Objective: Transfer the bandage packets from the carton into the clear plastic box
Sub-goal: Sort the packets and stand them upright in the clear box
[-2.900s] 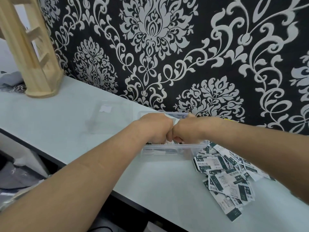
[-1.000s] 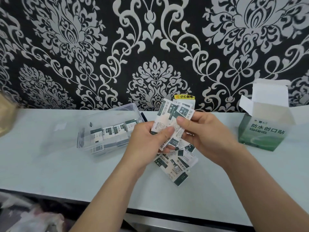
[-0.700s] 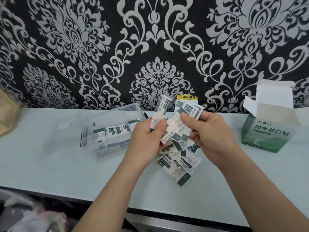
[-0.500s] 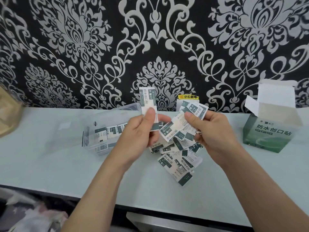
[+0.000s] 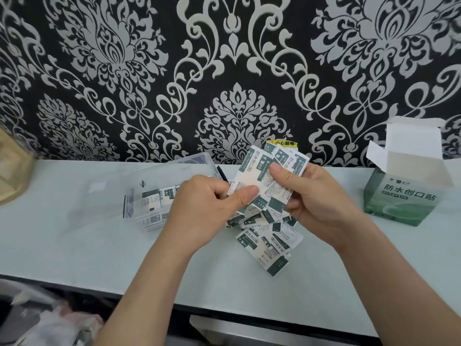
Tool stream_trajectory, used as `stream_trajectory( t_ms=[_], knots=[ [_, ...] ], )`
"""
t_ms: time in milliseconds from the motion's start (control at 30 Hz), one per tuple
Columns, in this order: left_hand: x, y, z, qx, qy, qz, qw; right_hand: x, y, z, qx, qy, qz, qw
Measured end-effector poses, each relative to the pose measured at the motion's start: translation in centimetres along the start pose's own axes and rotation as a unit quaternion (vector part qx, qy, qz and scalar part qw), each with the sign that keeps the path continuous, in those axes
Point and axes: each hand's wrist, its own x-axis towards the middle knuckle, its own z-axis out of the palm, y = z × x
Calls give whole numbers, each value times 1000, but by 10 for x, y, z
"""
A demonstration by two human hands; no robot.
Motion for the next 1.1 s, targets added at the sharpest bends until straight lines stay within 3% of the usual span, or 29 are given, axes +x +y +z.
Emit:
stream_trajectory(
  t_ms=[100,233,300,567,667,800,900,1000,1067,1100],
  knots=[
    [3,-3,3,55,62,-9,996,-1,-1,3,11,6,0,1000],
    [0,8,10,-117,-30,-62,991,-1,2,6,7,22,3,1000],
    [-2,12,13,-172,-39,-78,981,0,3,7,-2,21,7,1000],
    [0,11,16,-228,-33,-115,966,-3,1,8,-36,-16,-1,999],
    [-1,11,17,-225,-83,-121,963,-3,1,9,-72,-51,-12,996],
    [-2,7,19,-136,-163,-118,970,-4,7,13,-163,-87,-3,983],
    [-4,5,22,44,-182,-38,982,1,16,19,-192,-7,23,981],
    [-4,2,23,207,-95,30,973,11,23,17,-154,76,79,982],
    [-4,5,19,165,-4,52,985,13,20,15,-145,99,90,980],
    [-3,5,17,129,-10,70,989,12,18,15,-147,92,96,980]
  ],
)
